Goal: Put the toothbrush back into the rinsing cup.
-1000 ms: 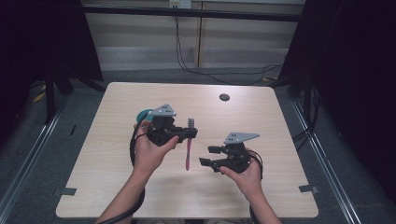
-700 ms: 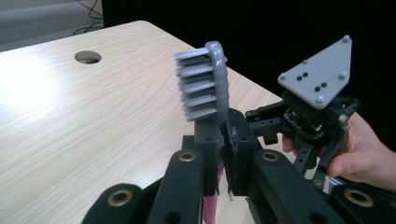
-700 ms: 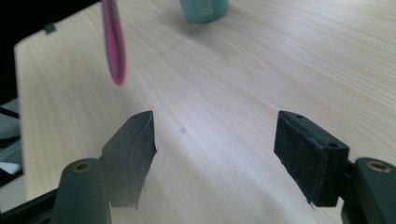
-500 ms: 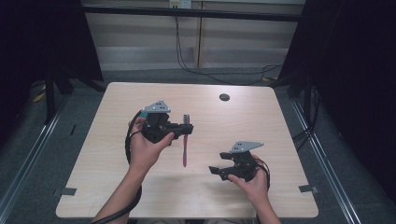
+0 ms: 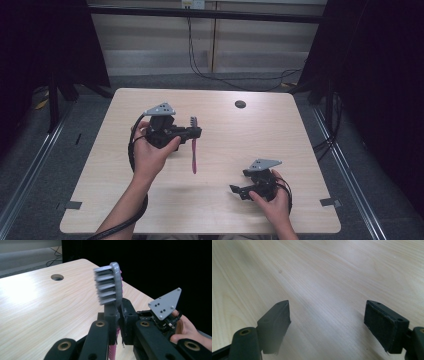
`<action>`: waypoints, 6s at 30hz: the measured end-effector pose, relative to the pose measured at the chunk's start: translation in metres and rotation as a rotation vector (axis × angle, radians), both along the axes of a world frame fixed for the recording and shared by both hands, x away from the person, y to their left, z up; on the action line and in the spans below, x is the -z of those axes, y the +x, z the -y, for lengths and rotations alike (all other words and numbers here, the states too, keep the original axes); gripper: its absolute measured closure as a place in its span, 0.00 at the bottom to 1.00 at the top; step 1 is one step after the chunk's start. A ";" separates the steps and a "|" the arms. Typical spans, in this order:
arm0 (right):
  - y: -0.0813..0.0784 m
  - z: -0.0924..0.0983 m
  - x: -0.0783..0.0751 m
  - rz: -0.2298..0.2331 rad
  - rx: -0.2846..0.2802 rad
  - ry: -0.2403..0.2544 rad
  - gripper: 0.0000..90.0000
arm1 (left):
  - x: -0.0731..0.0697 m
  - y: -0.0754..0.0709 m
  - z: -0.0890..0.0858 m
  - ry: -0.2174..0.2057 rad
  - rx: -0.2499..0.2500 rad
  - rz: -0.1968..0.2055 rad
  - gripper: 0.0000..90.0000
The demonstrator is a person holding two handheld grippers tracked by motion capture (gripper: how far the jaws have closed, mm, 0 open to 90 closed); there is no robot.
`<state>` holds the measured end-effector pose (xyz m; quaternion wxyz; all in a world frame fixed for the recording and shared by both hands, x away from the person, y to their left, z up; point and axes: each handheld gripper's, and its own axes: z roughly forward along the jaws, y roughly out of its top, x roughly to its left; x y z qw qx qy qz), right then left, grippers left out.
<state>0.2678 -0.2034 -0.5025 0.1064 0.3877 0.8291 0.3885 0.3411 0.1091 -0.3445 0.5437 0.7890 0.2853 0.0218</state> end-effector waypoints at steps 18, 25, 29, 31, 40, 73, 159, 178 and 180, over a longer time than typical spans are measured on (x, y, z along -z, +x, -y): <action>-0.007 -0.004 0.008 0.063 -0.049 -0.078 0.16 | -0.011 0.009 -0.013 -0.012 -0.037 0.009 0.95; -0.007 -0.004 0.009 0.064 -0.051 -0.079 0.16 | -0.020 0.014 -0.016 -0.016 -0.057 0.033 0.95; -0.007 -0.004 0.009 0.064 -0.050 -0.078 0.16 | -0.024 0.017 -0.021 -0.019 -0.074 0.040 0.95; -0.007 -0.004 0.009 0.064 -0.049 -0.078 0.16 | -0.025 0.019 -0.023 -0.027 -0.083 0.042 0.95; -0.007 -0.004 0.009 0.066 -0.050 -0.079 0.16 | -0.027 0.026 -0.028 -0.028 -0.112 0.044 0.95; -0.007 -0.004 0.009 0.070 -0.049 -0.080 0.16 | -0.038 0.053 -0.037 -0.022 -0.174 0.072 0.95; -0.008 -0.004 0.009 0.066 -0.057 -0.078 0.16 | 0.031 0.091 -0.072 0.092 -0.328 0.084 0.95; -0.008 -0.005 0.009 0.067 -0.058 -0.077 0.16 | 0.055 0.088 -0.064 0.136 -0.334 0.081 0.63; -0.008 -0.005 0.009 0.067 -0.058 -0.077 0.16 | 0.054 0.085 -0.067 0.137 -0.349 0.087 0.55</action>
